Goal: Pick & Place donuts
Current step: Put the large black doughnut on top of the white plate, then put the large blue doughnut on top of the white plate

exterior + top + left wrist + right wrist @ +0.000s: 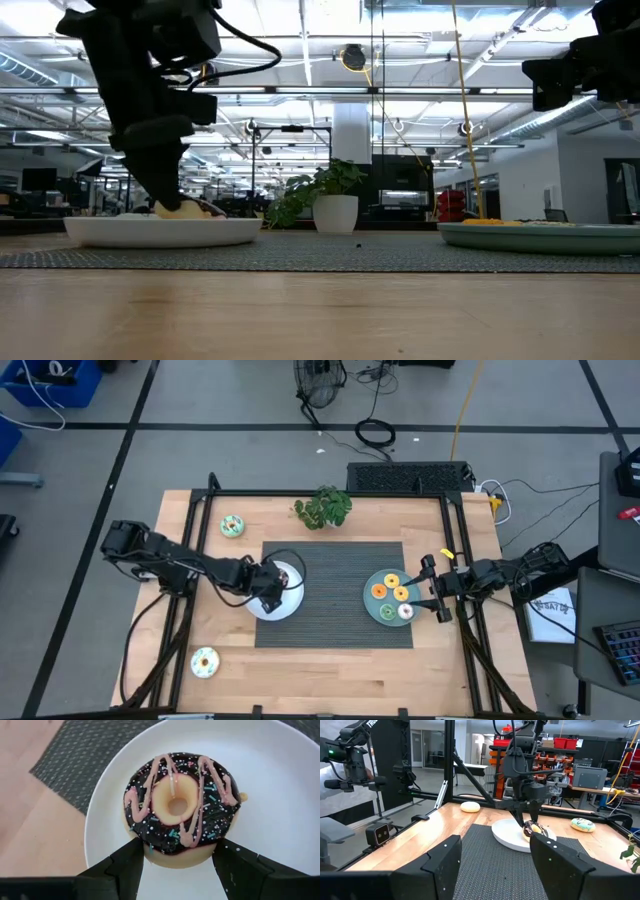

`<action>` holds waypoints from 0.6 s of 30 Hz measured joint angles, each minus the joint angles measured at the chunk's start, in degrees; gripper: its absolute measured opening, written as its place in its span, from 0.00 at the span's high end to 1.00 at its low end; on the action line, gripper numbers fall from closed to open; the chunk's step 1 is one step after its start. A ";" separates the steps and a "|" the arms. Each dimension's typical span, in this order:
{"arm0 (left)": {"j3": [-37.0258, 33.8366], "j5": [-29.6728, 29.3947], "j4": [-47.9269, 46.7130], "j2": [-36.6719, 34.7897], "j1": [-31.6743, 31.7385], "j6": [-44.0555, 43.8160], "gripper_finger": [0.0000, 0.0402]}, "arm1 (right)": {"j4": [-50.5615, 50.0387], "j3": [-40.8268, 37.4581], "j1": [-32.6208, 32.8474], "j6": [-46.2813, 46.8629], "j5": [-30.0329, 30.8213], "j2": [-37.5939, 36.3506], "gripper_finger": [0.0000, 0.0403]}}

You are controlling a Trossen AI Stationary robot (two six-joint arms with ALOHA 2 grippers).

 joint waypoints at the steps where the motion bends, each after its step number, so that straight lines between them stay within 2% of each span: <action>1: 0.00 -0.03 -0.06 0.00 0.44 -0.79 0.43 | 0.00 0.00 0.01 0.00 0.00 0.01 0.44; 8: 0.00 -0.21 -0.43 0.00 2.88 -1.61 0.30 | 0.00 0.00 0.00 0.00 0.00 0.00 0.45; 13: 0.00 -0.25 0.70 0.00 3.63 1.01 0.19 | 0.00 0.00 0.01 0.00 0.00 0.01 0.44; 18: 0.00 -0.22 1.66 0.00 3.61 3.41 0.12 | 0.00 0.02 0.01 0.00 0.00 0.01 0.44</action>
